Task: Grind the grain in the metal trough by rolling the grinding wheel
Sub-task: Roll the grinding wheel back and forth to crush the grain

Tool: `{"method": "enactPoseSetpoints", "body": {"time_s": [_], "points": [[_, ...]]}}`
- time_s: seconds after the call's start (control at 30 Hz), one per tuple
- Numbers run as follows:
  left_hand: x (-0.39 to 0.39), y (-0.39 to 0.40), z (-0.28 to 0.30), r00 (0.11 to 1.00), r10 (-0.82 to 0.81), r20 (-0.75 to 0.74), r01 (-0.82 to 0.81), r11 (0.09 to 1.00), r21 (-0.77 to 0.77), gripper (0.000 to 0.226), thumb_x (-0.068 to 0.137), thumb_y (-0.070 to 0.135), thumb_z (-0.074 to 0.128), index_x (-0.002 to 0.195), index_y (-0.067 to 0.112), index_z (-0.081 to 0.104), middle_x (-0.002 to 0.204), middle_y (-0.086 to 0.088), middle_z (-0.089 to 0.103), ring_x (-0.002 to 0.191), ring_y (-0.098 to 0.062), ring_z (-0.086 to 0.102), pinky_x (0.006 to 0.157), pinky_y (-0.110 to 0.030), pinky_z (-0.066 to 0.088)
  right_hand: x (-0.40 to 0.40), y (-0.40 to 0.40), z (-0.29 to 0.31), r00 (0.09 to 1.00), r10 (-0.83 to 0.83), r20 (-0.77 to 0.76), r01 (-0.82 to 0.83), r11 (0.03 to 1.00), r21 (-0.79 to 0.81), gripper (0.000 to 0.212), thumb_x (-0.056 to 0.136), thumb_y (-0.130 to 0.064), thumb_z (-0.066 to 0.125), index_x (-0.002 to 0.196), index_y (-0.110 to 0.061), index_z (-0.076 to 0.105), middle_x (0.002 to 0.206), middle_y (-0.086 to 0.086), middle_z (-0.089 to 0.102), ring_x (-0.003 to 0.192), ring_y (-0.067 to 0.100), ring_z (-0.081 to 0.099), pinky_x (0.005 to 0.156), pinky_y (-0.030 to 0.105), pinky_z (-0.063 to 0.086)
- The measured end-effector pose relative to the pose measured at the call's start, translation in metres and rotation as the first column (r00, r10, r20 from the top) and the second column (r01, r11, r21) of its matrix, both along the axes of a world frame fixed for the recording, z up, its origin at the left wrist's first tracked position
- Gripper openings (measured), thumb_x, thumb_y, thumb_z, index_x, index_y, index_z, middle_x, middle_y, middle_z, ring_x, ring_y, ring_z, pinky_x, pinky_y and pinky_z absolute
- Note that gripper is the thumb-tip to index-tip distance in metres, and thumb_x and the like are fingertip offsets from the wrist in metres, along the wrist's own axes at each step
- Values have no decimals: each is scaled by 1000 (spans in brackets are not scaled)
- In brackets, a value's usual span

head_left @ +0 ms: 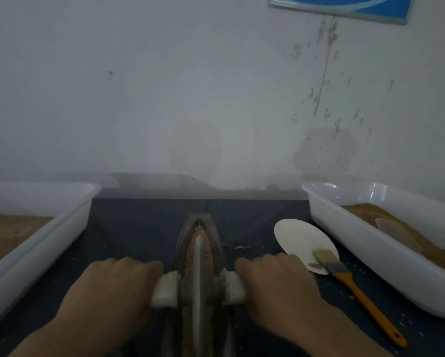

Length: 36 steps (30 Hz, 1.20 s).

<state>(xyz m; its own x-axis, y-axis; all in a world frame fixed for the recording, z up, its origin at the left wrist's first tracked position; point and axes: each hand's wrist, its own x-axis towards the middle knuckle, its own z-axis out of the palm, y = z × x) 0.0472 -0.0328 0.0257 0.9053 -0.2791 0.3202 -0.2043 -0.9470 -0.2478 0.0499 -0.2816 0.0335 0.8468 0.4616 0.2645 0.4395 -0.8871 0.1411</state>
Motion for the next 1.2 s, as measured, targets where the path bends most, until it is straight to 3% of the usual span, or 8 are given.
{"method": "enactPoseSetpoints", "body": {"time_s": [0.13,0.27,0.4,0.5,0.67,0.83,1.03,1.2], "points": [[35,1,-6,991,-49,122,56,997,-55,30,71,48,61,73,33,35,68,8,58,63,-14,60,51,-28,29,37,7,-1,996,-50,80,50,999,2,29,83,-35,61,81,-30,33,77,-4,56,63,20,46,58,31,28],[53,0,-7,992,-40,119,46,998,-43,30,64,39,71,66,28,44,58,5,57,51,-20,59,46,-26,28,62,12,-2,989,-78,127,78,997,5,30,78,-33,65,80,-27,36,80,0,62,66,23,55,57,31,28],[36,0,-7,996,-8,84,13,998,-61,23,78,47,53,79,31,37,82,8,61,76,-16,62,57,-29,33,45,9,0,995,-40,89,41,999,-11,20,83,-35,62,90,-25,47,84,-2,62,66,20,52,59,32,31],[11,1,-3,998,-43,47,46,997,-58,27,76,53,51,79,35,31,83,10,59,79,-12,61,58,-30,31,15,2,-3,998,10,66,-10,1000,-7,16,83,-34,60,89,-27,48,79,-3,59,65,20,53,59,32,30],[-8,5,-1,945,-288,157,290,957,12,52,32,44,75,60,33,33,43,7,41,34,-17,48,40,-21,22,-17,-9,-7,1000,-7,-15,6,1000,-10,26,80,-36,53,75,-31,27,65,-7,42,61,21,47,54,33,29],[22,2,-8,987,-91,131,93,996,-3,30,72,50,58,74,36,31,61,11,37,56,-9,45,50,-28,23,15,0,-8,994,-20,111,21,1000,-7,24,78,-36,61,76,-30,37,72,-4,59,62,22,54,54,31,27],[50,2,-11,996,10,91,2,992,-125,21,80,48,52,76,32,40,67,10,50,65,-14,57,54,-27,38,61,16,3,967,-25,254,50,994,-93,29,73,-30,69,78,-25,41,71,-2,61,55,22,52,51,29,20],[21,1,-8,999,9,33,-7,999,-45,21,81,48,51,78,34,36,67,9,42,68,-12,56,55,-29,32,24,9,4,988,-6,153,17,997,-70,20,82,-34,62,92,-25,47,84,-3,63,72,22,59,58,30,29]]}}
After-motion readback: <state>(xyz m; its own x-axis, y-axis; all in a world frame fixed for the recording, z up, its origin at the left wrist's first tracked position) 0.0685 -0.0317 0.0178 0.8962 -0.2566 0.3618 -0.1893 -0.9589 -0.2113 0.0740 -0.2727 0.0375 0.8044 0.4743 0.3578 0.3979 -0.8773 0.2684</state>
